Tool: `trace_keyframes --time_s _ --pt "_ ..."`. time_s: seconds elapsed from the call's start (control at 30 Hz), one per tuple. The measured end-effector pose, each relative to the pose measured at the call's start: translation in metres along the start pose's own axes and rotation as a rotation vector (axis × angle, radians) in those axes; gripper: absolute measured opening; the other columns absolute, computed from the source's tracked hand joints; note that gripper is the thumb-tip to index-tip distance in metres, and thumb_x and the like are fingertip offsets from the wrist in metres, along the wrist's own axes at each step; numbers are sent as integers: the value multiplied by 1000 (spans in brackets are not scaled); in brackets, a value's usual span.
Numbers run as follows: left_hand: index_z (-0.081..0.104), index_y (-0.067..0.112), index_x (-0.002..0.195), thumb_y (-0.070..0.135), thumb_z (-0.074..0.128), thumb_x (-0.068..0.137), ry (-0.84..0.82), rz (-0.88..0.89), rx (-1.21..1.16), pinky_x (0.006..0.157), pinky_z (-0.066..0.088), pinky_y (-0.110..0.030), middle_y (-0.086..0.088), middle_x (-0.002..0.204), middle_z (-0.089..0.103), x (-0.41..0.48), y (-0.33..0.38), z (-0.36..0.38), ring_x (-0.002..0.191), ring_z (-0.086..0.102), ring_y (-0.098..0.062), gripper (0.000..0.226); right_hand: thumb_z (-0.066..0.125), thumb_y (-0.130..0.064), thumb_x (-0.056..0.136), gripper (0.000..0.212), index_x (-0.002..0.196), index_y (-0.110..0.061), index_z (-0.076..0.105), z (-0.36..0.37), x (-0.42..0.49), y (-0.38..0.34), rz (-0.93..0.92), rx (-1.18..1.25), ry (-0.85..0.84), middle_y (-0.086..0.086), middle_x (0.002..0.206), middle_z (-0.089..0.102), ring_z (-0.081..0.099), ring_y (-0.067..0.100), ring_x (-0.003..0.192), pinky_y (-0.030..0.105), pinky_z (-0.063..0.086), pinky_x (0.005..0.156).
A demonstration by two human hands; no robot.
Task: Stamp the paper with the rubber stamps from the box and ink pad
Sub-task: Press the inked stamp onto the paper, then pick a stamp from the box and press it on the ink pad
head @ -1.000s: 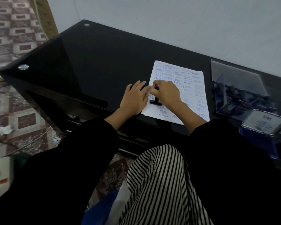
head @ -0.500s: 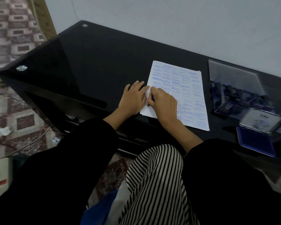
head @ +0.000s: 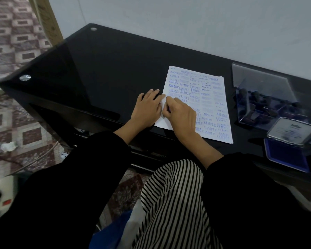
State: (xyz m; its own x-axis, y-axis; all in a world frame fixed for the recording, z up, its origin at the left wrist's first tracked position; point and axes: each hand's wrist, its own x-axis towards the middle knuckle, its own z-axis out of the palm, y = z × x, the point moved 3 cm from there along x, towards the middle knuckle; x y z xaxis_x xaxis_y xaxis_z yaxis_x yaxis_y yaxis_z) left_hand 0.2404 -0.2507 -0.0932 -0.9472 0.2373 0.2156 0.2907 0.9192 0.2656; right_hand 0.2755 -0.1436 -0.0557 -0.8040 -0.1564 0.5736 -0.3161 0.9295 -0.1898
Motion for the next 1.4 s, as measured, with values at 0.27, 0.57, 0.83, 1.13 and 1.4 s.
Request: trace_keyframes --time_s 0.27,0.57,0.83,1.13,1.4 --pt "37 18 140 23 29 101 11 -4 -14 116 14 -39 -3 153 28 0 0 0 145 18 -19 40 45 -18 89 30 62 -17 34 6 34 15 116 96 -354 -3 50 32 37 21 58 23 20 44" --pt "36 18 141 23 29 100 16 -5 -28 116 13 -38 -2 153 28 0 -2 -1 144 18 -18 42 49 -23 86 22 67 -13 44 11 56 25 167 155 -600 0 58 43 43 20 64 22 26 50" --pt "34 22 143 24 28 100 4 -12 -49 117 10 -37 -1 154 27 0 -2 0 145 17 -16 43 48 -19 84 34 55 -18 29 -3 40 51 448 343 -341 -2 53 32 27 11 50 23 20 50" --pt "35 22 143 24 30 100 -9 -16 -74 117 9 -37 0 153 27 0 -2 -2 145 16 -16 43 48 -24 89 25 67 -13 40 -20 29 66 506 405 -285 -3 58 38 32 11 55 24 23 50" --pt "50 12 126 14 44 93 -3 -94 -198 112 20 -39 -5 143 42 8 6 -12 136 34 -20 34 46 -27 93 19 90 -13 34 -84 38 119 512 364 -219 -6 69 41 42 19 71 27 28 53"
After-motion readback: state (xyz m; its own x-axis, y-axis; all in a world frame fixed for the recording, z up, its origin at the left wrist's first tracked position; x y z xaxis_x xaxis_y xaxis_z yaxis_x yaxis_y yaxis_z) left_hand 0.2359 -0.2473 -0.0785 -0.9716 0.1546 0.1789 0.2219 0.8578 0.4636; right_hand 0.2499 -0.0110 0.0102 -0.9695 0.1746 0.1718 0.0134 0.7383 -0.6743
